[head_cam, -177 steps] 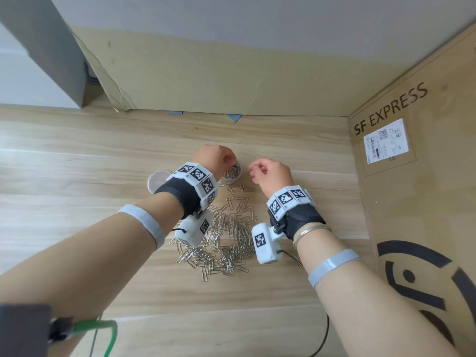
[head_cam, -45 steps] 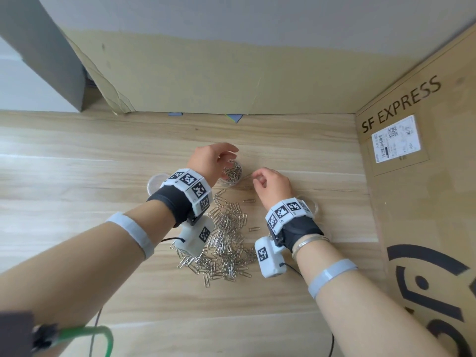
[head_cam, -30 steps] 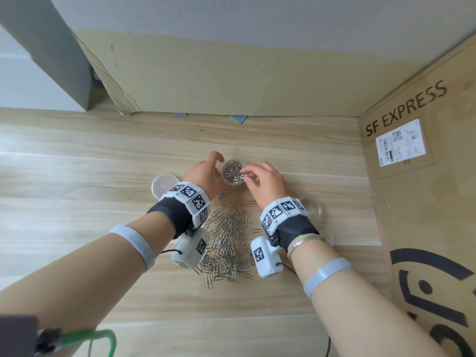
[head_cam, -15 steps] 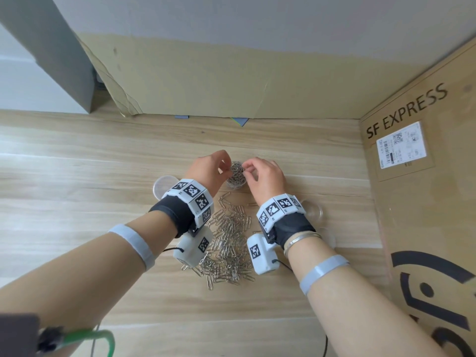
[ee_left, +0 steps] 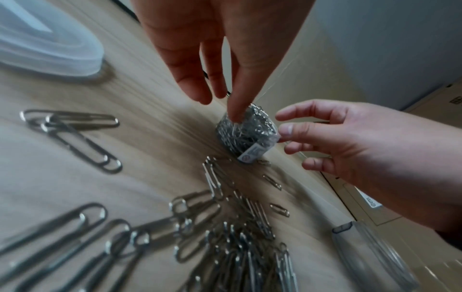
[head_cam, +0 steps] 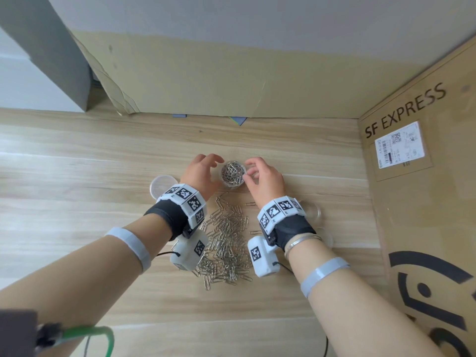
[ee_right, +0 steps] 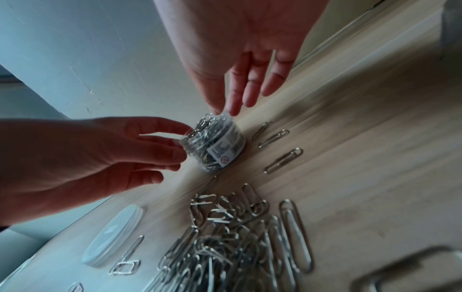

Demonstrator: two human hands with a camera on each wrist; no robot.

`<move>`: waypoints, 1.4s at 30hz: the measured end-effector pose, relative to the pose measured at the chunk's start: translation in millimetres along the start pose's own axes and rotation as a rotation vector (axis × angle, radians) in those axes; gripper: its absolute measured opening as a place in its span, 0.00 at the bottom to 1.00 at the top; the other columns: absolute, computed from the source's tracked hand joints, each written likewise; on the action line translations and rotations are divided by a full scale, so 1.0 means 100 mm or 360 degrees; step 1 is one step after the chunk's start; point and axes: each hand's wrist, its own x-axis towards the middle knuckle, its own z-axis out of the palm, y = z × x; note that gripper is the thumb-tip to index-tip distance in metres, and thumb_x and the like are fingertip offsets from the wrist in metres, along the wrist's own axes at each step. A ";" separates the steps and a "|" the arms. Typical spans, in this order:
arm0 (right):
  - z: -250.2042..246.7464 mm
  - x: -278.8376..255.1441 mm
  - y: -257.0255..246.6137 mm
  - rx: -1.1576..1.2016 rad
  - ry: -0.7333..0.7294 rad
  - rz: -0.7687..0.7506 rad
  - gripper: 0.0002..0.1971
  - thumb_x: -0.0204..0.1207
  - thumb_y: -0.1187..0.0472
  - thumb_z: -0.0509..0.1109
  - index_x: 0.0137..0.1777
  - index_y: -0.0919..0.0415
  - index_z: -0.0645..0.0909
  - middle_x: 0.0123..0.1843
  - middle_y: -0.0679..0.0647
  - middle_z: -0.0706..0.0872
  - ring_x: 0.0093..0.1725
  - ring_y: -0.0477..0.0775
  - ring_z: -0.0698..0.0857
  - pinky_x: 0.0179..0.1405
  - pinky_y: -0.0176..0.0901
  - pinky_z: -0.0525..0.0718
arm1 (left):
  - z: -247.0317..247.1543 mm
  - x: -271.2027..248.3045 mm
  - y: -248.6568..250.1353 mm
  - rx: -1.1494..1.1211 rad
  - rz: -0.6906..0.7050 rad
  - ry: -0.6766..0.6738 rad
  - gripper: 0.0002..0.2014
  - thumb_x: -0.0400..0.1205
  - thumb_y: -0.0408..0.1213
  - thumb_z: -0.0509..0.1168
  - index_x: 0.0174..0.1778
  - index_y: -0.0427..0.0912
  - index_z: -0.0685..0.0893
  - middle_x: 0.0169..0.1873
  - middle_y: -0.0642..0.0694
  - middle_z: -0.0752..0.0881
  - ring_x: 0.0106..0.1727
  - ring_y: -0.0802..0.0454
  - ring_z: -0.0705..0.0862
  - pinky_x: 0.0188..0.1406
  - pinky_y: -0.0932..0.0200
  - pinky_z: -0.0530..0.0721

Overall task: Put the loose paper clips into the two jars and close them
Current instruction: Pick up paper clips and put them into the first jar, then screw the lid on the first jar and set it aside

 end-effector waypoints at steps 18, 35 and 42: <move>0.07 0.02 -0.25 0.0006 -0.0044 -0.0027 0.15 0.77 0.69 0.61 0.61 0.58 0.80 0.46 0.54 0.91 0.48 0.58 0.87 0.49 0.46 0.83 | -0.13 -0.08 -0.14 -0.0131 0.0043 0.0069 0.34 0.65 0.35 0.79 0.68 0.41 0.76 0.63 0.42 0.81 0.58 0.44 0.82 0.51 0.63 0.75; 0.92 -0.04 -1.07 -0.0475 -0.0550 -0.0282 0.38 0.68 0.47 0.76 0.76 0.55 0.66 0.76 0.53 0.70 0.74 0.59 0.68 0.73 0.45 0.63 | -0.79 -0.56 -1.01 -0.0249 -0.0270 0.0415 0.33 0.66 0.34 0.78 0.67 0.40 0.76 0.63 0.40 0.81 0.51 0.41 0.85 0.46 0.59 0.78; 1.01 0.02 -1.08 -0.0592 -0.0589 -0.0433 0.37 0.69 0.49 0.74 0.77 0.54 0.65 0.76 0.52 0.72 0.74 0.58 0.69 0.75 0.44 0.63 | -0.78 -0.55 -1.13 -0.0237 -0.0310 0.0417 0.33 0.65 0.39 0.80 0.66 0.40 0.77 0.61 0.40 0.82 0.54 0.40 0.84 0.51 0.57 0.78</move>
